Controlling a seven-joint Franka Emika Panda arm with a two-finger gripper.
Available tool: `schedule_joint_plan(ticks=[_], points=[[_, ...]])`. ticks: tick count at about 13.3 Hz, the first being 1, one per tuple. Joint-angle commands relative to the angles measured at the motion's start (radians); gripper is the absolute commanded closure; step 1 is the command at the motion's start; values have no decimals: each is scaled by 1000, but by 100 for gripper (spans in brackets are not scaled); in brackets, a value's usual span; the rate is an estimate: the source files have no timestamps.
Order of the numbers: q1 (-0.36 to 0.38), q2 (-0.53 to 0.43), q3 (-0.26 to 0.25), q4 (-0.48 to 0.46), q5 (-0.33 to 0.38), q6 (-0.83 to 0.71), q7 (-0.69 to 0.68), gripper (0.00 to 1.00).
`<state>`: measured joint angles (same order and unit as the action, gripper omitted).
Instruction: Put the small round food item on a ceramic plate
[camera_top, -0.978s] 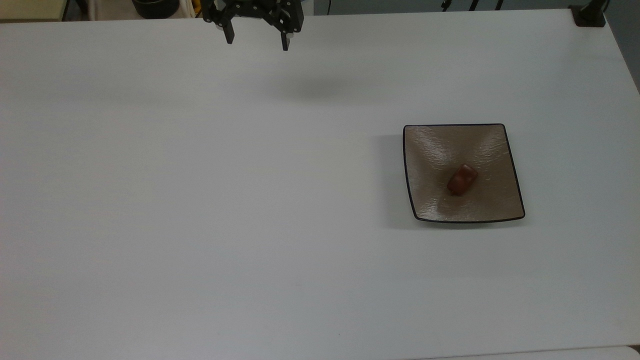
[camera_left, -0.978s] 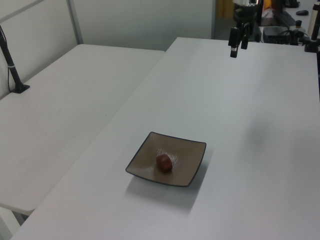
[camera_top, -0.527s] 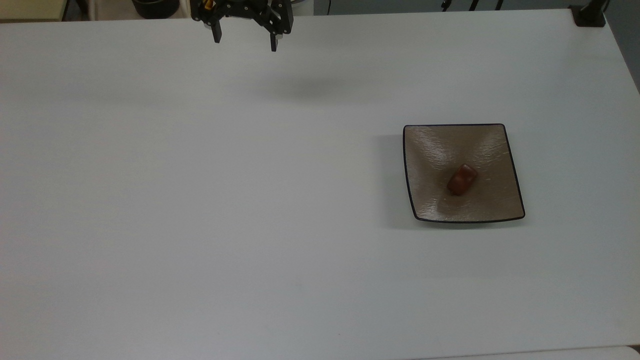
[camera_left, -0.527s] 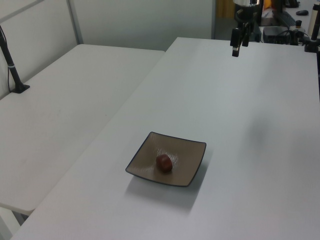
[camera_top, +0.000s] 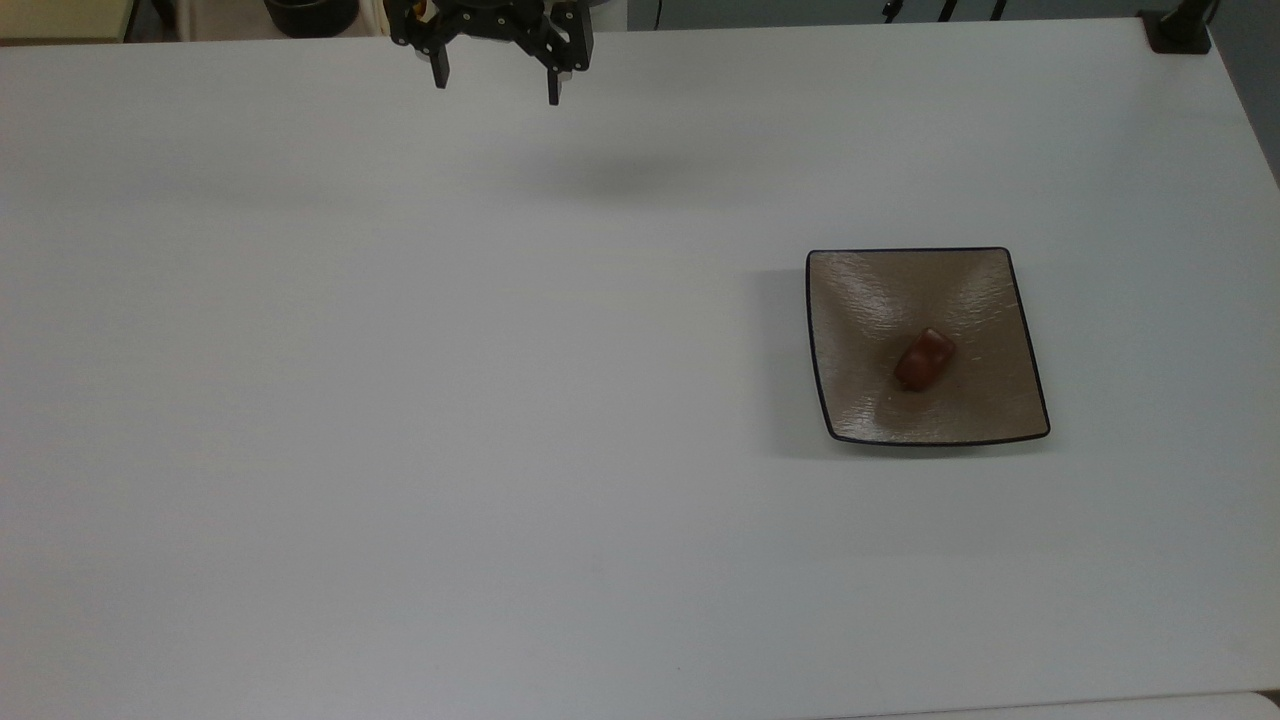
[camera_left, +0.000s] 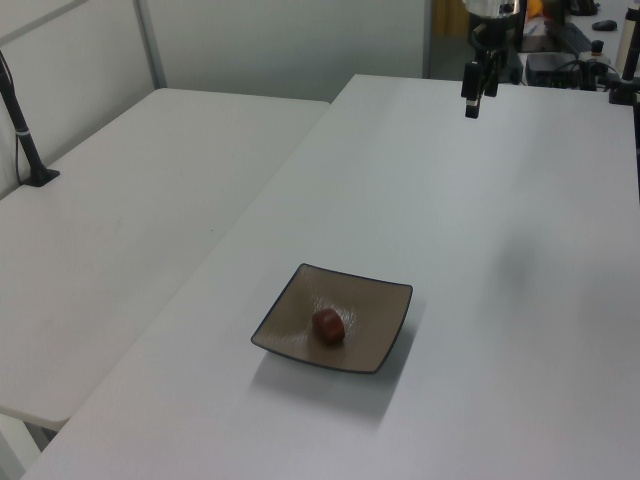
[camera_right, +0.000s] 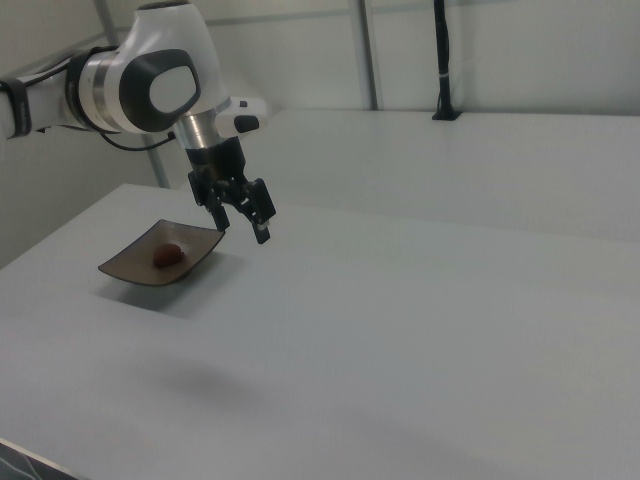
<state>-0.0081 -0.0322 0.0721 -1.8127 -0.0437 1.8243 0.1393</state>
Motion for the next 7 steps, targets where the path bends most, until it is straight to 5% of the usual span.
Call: schedule_joint_plan(ticks=[1,7], points=[[0,-20,6,-33,19,4,-15,0],[3,-18,11,-42,22,-16,-43,0]])
